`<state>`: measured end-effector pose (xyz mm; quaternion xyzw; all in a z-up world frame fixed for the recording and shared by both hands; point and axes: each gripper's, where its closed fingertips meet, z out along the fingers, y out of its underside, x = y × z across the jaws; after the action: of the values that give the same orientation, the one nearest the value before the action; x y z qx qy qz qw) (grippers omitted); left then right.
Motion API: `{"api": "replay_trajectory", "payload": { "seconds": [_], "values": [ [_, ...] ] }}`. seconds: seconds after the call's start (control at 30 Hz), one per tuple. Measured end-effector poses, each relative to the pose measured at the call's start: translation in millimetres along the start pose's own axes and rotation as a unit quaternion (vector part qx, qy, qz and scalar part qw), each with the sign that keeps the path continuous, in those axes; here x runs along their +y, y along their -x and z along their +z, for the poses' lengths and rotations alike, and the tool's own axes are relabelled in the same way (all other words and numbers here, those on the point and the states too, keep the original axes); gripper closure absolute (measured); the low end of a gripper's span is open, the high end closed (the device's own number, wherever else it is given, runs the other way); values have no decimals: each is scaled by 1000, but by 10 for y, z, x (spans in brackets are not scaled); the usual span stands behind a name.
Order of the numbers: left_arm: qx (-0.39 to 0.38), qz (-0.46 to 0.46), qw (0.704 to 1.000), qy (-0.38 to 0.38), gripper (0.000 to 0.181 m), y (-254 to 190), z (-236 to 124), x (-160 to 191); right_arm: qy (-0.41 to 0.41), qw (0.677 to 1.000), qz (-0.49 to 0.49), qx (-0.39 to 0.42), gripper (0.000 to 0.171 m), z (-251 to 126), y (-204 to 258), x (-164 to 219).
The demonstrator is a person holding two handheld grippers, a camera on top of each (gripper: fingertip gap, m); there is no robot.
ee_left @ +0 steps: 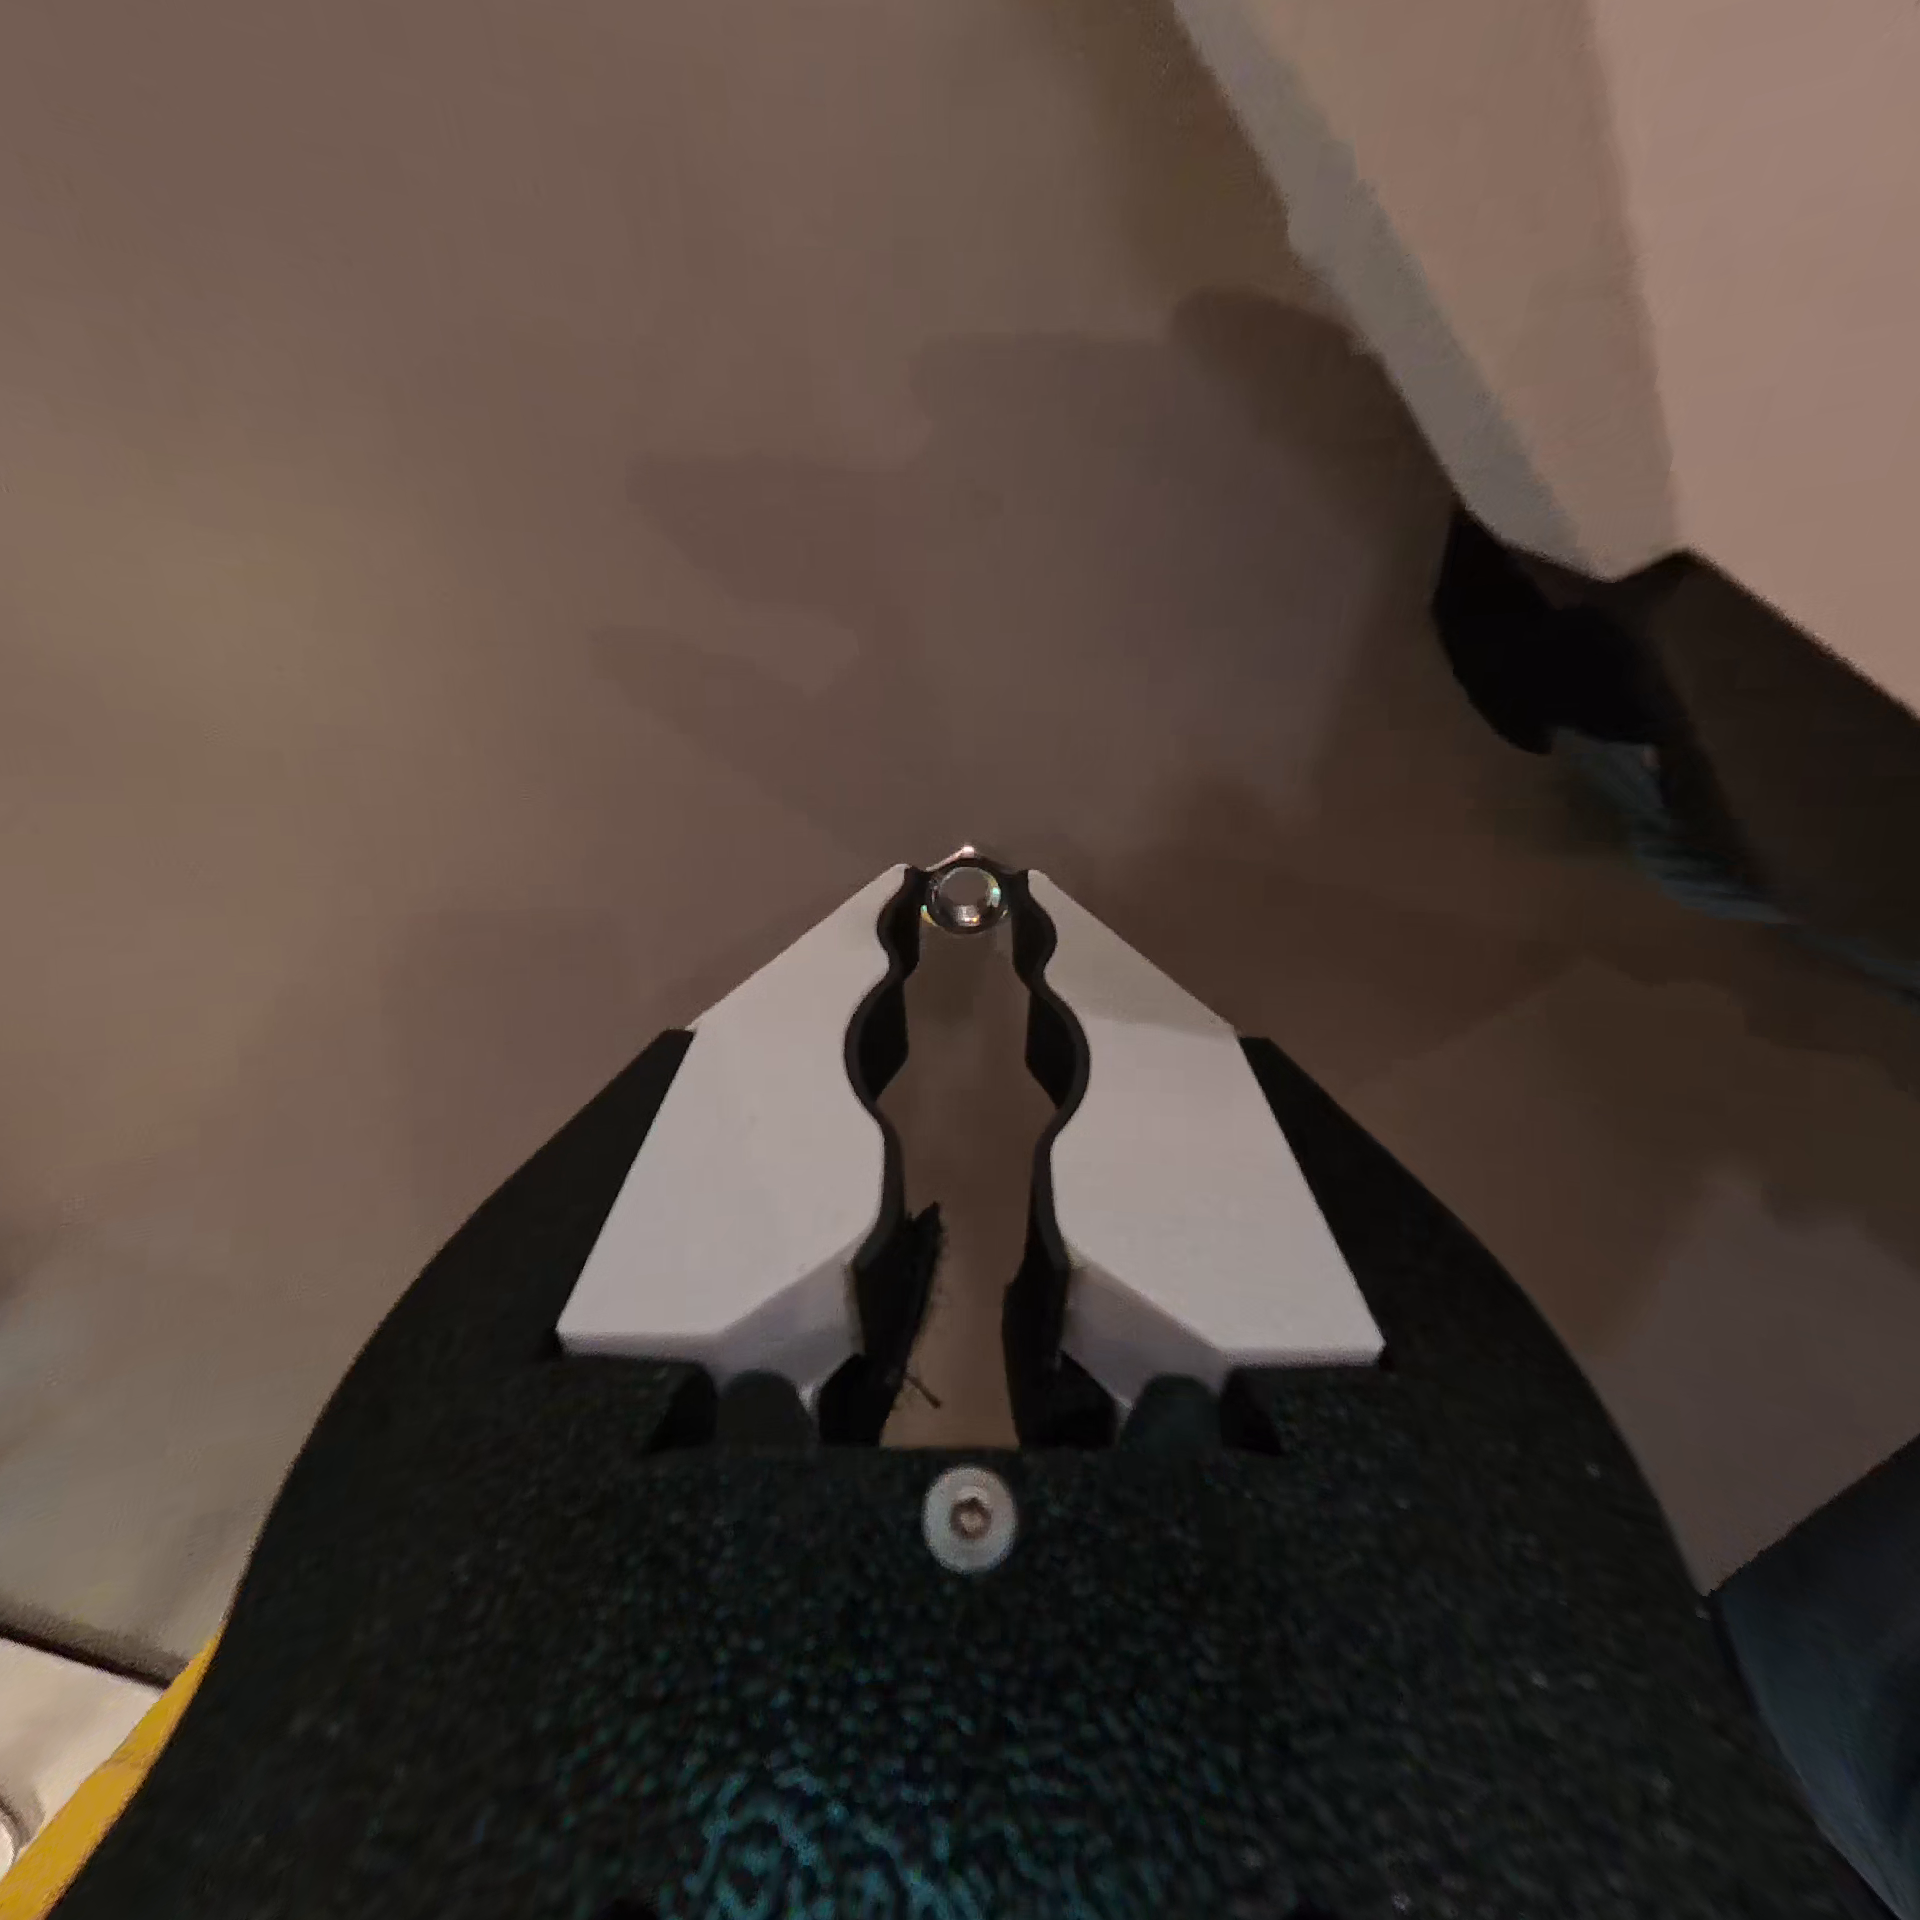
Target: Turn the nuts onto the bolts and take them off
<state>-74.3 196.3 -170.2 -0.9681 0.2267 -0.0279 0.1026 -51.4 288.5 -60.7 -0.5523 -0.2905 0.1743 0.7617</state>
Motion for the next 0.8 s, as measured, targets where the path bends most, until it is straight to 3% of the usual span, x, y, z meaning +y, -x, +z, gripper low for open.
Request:
{"api": "replay_trajectory", "payload": {
  "seconds": [0.07,0.13,0.27,0.33,0.43,0.53,0.63,0.73,0.8],
  "values": [
    [-2,-9,1000,-12,166,14,48,-26,3,1000,-1,-2,144,-14,16,2],
    [-26,-30,998,-49,152,96,63,-105,4,1000,-3,-2,144,-15,0,-2],
    [-105,-62,970,-209,125,357,-230,-313,2,1000,1,0,143,-42,-44,-23],
    [-143,-74,932,-325,123,441,-542,-341,-6,1000,8,-8,142,-63,-33,-61],
    [-175,-70,848,-496,129,393,-1009,-206,-37,998,16,-47,140,-198,62,-192],
    [-207,-47,781,-588,134,299,-1217,107,-75,986,25,-146,142,-393,334,-366],
    [-166,18,751,-639,137,93,-1177,309,-61,947,74,-308,123,-652,689,-469],
    [-39,31,747,-663,112,-14,-1218,343,-4,861,137,-489,124,-1045,991,-521],
    [12,31,746,-665,102,-34,-1250,379,57,830,114,-543,129,-1193,1104,-355]
  ]
}}
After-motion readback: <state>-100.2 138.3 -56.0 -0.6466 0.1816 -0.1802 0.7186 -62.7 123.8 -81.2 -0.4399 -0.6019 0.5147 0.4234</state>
